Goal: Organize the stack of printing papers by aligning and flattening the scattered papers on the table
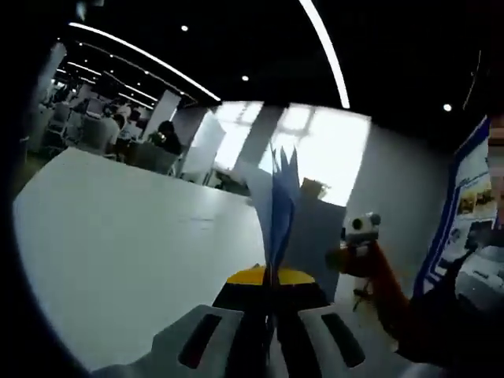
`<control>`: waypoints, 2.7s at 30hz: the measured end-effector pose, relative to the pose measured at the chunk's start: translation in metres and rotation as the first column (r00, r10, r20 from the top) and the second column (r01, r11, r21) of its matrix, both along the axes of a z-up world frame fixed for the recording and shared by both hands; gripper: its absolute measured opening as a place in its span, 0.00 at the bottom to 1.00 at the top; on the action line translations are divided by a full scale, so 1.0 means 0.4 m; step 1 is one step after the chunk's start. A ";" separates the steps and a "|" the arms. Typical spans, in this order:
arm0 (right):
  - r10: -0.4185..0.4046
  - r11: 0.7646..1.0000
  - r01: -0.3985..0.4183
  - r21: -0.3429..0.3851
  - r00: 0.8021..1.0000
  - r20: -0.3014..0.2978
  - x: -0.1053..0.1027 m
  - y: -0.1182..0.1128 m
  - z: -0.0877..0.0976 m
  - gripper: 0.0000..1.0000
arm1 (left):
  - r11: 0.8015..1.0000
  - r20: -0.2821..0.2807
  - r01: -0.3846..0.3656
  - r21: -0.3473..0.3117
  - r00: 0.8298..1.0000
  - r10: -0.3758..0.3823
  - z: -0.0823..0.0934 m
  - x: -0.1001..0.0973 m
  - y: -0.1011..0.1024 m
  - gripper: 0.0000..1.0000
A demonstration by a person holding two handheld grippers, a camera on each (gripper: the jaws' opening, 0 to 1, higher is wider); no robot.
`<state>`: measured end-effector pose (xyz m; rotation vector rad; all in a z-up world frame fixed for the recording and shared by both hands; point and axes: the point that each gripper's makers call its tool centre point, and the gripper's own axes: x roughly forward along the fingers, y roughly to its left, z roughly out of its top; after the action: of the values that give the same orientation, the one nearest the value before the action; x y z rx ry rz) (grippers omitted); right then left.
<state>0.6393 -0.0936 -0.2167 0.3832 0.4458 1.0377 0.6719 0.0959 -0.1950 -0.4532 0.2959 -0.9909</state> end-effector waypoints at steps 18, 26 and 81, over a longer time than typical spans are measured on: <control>-0.030 0.999 0.027 -0.021 0.984 -0.174 0.062 -0.013 -0.094 0.00 | 0.999 -0.213 -0.039 0.011 0.976 0.040 -0.140 0.059 -0.015 0.06; -0.143 0.982 0.128 -0.137 0.984 -0.108 0.126 -0.024 -0.151 0.00 | 0.995 -0.186 -0.084 0.048 0.978 0.091 -0.172 0.114 -0.020 0.06; -0.351 0.868 0.375 -0.325 0.927 0.132 0.297 -0.072 -0.301 0.02 | 0.936 0.080 -0.248 0.251 0.969 0.235 -0.303 0.297 -0.031 0.07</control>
<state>0.7581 -0.1222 -0.3372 0.1073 0.4631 0.5859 0.7909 0.0834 -0.3163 -0.2194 0.3131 -0.7088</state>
